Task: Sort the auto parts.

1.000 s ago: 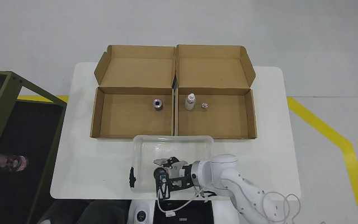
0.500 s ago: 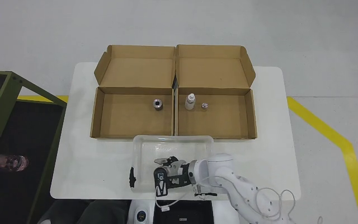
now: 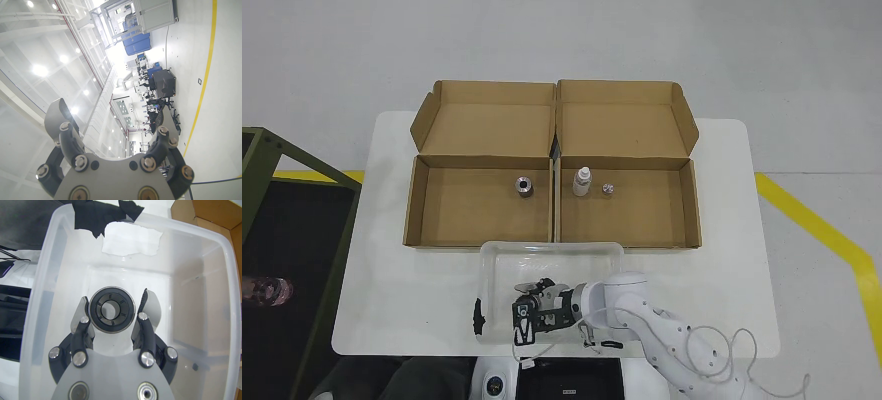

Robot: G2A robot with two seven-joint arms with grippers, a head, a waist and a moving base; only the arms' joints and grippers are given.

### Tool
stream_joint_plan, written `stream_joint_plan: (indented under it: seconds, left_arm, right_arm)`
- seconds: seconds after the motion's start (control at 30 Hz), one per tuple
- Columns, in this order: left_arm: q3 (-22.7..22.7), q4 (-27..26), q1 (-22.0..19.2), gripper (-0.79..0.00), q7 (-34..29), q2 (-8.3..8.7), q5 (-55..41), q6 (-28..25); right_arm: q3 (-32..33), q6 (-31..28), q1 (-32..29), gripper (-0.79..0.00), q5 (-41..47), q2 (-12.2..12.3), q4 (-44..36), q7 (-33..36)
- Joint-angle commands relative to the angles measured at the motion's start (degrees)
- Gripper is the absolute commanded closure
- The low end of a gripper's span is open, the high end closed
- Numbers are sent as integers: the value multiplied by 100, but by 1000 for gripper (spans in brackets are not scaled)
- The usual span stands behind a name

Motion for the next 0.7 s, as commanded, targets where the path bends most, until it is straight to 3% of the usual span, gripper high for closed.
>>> stream_joint_plan:
  seconds: [0.0,0.27,0.4,0.43,0.47,0.5,0.67]
  left_arm:
    - [0,0,0,-785,0,0,0,0]
    - [0,0,0,-785,0,0,0,0]
    - [0,0,0,-785,0,0,0,0]
    - [0,0,0,-785,0,0,0,0]
    - [0,0,0,-785,0,0,0,0]
    - [0,0,0,-785,0,0,0,0]
    - [0,0,0,-785,0,0,0,0]
  right_arm:
    - [-30,18,41,-391,21,-9,38,-13]
    - [-119,29,160,-317,157,-33,114,-62]
    - [-182,45,231,-188,261,-55,138,-66]
    - [-201,44,253,-99,287,-62,147,-68]
    - [-218,43,276,-77,315,-69,165,-62]
    - [-232,50,298,0,348,-76,179,-63]
    - [-235,37,392,0,584,-96,190,-71]
